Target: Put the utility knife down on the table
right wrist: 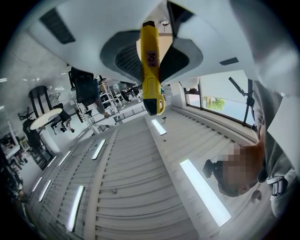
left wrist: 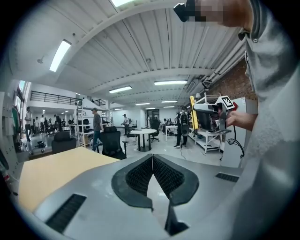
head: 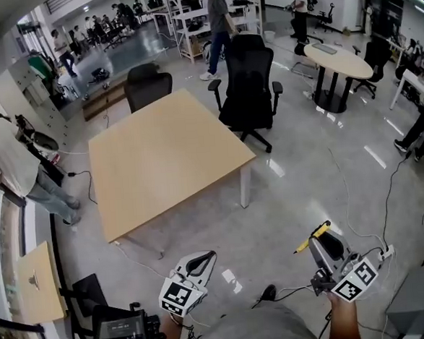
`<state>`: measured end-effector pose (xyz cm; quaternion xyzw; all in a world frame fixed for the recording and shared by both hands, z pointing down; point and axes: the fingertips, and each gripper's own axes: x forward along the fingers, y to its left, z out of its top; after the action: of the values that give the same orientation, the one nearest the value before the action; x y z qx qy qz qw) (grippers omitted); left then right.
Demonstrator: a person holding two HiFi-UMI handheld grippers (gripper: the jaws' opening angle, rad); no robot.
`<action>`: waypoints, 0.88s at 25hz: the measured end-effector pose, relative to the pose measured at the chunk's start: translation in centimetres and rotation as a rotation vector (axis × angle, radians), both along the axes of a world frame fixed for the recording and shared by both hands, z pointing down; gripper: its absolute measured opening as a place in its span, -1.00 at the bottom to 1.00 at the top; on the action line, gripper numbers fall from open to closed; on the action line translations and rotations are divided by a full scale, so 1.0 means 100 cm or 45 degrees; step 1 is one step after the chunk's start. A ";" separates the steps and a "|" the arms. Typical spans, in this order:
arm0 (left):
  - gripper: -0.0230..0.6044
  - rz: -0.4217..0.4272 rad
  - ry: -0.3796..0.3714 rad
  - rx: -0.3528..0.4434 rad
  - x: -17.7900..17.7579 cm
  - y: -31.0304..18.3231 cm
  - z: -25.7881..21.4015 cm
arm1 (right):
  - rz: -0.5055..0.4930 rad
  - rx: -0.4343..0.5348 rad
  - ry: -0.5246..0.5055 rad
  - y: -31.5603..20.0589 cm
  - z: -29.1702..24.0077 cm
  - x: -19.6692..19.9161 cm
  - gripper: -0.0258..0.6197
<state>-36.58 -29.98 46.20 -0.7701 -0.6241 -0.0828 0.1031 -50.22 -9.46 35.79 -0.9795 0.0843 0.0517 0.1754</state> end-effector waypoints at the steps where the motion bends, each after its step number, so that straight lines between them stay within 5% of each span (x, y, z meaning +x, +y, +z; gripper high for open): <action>1: -0.91 0.024 0.007 0.016 0.000 0.019 0.002 | 0.015 0.011 -0.001 0.015 0.003 -0.001 -0.56; 10: -0.91 0.140 0.054 0.014 0.013 0.162 -0.007 | 0.019 0.044 0.014 0.122 0.011 0.012 -0.56; 22: -0.91 0.309 0.047 0.022 0.053 0.283 0.001 | 0.183 0.077 -0.001 0.220 0.025 0.032 -0.56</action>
<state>-31.29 -1.70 46.29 -0.6894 -0.7099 -0.0607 0.1305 -47.06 12.57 38.32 -0.9773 0.0120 0.0665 0.2007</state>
